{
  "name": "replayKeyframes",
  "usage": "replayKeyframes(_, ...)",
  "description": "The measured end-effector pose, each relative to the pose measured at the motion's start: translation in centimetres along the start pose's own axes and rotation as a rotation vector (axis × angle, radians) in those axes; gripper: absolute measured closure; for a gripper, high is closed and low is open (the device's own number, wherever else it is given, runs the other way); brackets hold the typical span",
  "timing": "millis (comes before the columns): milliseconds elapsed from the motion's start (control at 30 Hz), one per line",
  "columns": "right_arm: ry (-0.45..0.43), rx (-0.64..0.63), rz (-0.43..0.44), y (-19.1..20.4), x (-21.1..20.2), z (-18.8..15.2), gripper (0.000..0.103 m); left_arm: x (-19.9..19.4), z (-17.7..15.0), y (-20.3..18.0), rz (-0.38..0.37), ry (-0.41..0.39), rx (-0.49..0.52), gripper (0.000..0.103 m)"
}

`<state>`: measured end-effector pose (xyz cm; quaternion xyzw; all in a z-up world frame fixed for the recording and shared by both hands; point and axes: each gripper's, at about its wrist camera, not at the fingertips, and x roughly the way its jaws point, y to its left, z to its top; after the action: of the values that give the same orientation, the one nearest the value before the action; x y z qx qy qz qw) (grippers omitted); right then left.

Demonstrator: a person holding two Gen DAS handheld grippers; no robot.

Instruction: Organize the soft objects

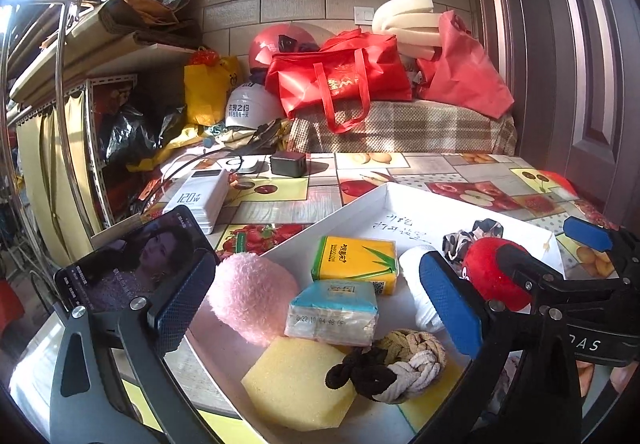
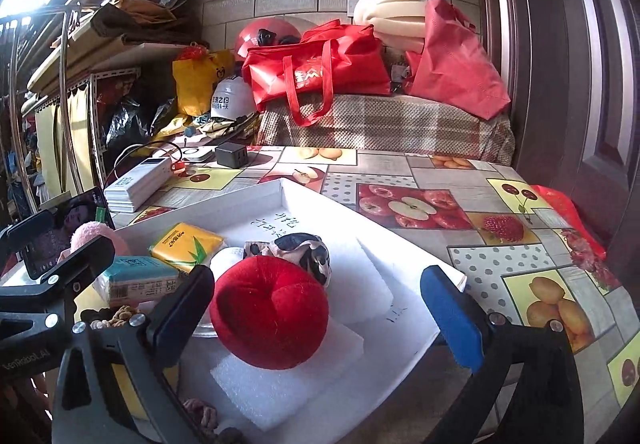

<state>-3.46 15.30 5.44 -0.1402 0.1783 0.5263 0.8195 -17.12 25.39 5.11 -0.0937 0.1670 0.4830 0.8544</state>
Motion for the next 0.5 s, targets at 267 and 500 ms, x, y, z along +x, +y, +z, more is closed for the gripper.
replayKeyframes(267, -0.073, 0.025, -0.063, -0.5, -1.3, -0.1, 0.0, -0.5, -0.1, 0.3, 0.006, -0.032, -0.019, 0.0)
replayKeyframes(500, -0.082, 0.049, -0.073, -1.0, -1.9, -0.3, 0.0, -1.0, -0.2, 0.4, 0.015, -0.05, -0.027, 0.0)
